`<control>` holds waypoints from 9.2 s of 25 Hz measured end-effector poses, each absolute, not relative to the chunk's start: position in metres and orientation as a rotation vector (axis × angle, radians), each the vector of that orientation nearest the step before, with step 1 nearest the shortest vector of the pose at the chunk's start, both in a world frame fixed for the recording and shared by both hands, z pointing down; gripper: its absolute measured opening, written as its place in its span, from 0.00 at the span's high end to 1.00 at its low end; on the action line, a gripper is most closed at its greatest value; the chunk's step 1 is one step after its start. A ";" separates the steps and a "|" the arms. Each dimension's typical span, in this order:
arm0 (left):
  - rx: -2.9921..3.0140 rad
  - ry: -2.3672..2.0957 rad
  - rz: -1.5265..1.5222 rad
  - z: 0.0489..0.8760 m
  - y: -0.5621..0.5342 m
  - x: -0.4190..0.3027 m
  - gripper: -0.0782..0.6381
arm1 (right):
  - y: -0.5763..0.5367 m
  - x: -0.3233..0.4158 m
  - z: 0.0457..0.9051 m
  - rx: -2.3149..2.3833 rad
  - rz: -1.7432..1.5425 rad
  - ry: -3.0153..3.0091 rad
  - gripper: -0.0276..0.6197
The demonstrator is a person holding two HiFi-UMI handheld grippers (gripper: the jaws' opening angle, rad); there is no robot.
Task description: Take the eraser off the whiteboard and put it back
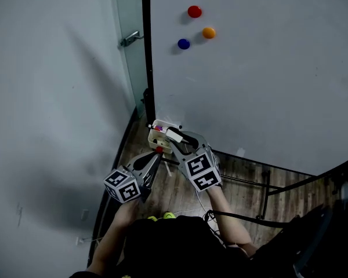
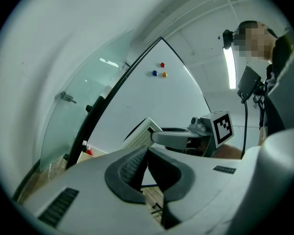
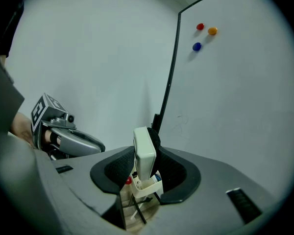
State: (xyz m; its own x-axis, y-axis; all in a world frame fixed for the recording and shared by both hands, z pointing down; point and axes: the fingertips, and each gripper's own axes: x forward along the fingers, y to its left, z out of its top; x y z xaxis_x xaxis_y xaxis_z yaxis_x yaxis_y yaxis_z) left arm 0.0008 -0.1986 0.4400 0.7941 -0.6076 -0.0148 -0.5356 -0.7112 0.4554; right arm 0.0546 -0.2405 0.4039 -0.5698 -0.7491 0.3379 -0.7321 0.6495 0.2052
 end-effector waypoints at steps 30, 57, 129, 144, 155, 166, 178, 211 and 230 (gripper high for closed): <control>2.533 -0.834 -0.308 0.434 -0.177 0.000 0.86 | -0.221 0.056 0.400 1.189 -0.079 -2.464 0.73; 2.477 -0.862 -0.335 0.436 -0.171 -0.005 0.86 | -0.239 0.049 0.431 1.109 -0.038 -2.452 0.73; 2.330 -0.956 -0.350 0.464 -0.184 -0.039 0.86 | -0.290 0.024 0.553 0.917 0.108 -2.324 0.73; 2.333 -0.957 -0.341 0.464 -0.180 -0.038 0.86 | -0.291 0.024 0.553 0.933 0.108 -2.325 0.71; 2.350 -0.967 -0.336 0.458 -0.175 -0.037 0.86 | -0.285 0.023 0.541 0.937 0.109 -2.366 0.69; 2.373 -0.979 -0.325 0.453 -0.172 -0.037 0.86 | -0.276 0.035 0.514 1.023 0.105 -2.423 0.69; 2.392 -0.947 -0.288 0.450 -0.149 -0.039 0.86 | -0.250 0.049 0.504 1.115 0.135 -2.425 0.70; 2.569 -0.663 -0.355 0.406 0.035 -0.149 0.86 | -0.030 -0.032 0.439 1.477 0.135 -2.328 0.70; 2.562 -0.535 -0.325 0.407 0.123 -0.165 0.86 | 0.086 -0.076 0.444 1.539 0.297 -2.410 0.72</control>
